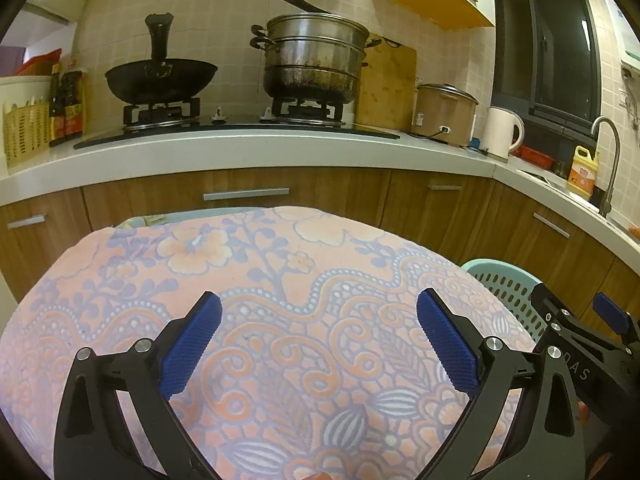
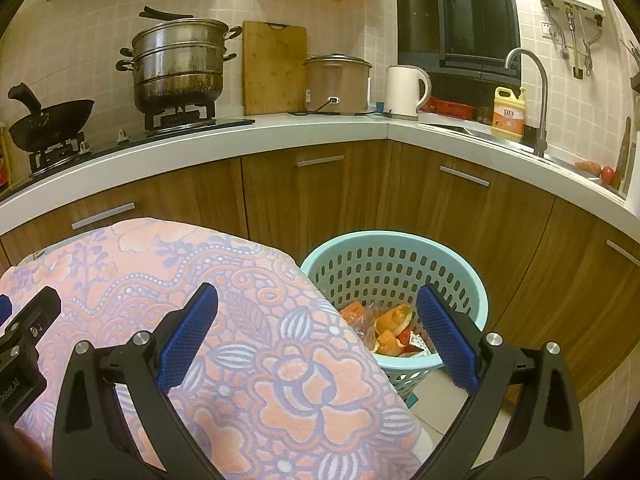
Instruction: Collect trash
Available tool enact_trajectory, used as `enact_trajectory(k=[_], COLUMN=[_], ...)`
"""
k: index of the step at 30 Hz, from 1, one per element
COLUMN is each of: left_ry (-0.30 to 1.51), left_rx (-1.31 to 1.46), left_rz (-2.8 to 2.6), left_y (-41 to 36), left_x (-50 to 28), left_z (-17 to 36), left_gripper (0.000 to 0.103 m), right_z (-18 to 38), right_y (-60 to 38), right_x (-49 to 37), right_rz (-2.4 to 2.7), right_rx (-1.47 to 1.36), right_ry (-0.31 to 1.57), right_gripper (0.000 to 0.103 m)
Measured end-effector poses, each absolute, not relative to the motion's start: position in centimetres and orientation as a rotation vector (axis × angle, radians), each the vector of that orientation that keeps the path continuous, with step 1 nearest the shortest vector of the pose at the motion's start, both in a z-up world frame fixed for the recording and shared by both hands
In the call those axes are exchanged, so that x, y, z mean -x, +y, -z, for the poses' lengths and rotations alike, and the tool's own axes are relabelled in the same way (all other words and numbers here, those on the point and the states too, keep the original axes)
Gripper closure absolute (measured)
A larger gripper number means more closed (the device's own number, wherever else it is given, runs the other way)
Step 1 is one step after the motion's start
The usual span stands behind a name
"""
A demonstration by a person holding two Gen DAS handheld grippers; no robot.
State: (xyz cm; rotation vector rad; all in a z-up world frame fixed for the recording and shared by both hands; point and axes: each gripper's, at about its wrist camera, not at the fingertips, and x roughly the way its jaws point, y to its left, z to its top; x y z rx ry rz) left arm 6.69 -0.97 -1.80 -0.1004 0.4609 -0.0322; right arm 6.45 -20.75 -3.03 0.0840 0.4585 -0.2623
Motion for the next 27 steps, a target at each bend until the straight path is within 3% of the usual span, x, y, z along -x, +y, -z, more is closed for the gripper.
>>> enact_trajectory(k=[27], left_ry=[0.458], left_rx=[0.092], left_rz=[0.032], left_y=[-1.06], left_x=[-6.75], left_z=[1.88], left_gripper=[0.008], right_z=[3.14], right_y=[-21.13], right_x=[-6.37], right_rz=[0.264], right_rx=[-0.104], right_ry=[0.456], right_gripper=[0.008])
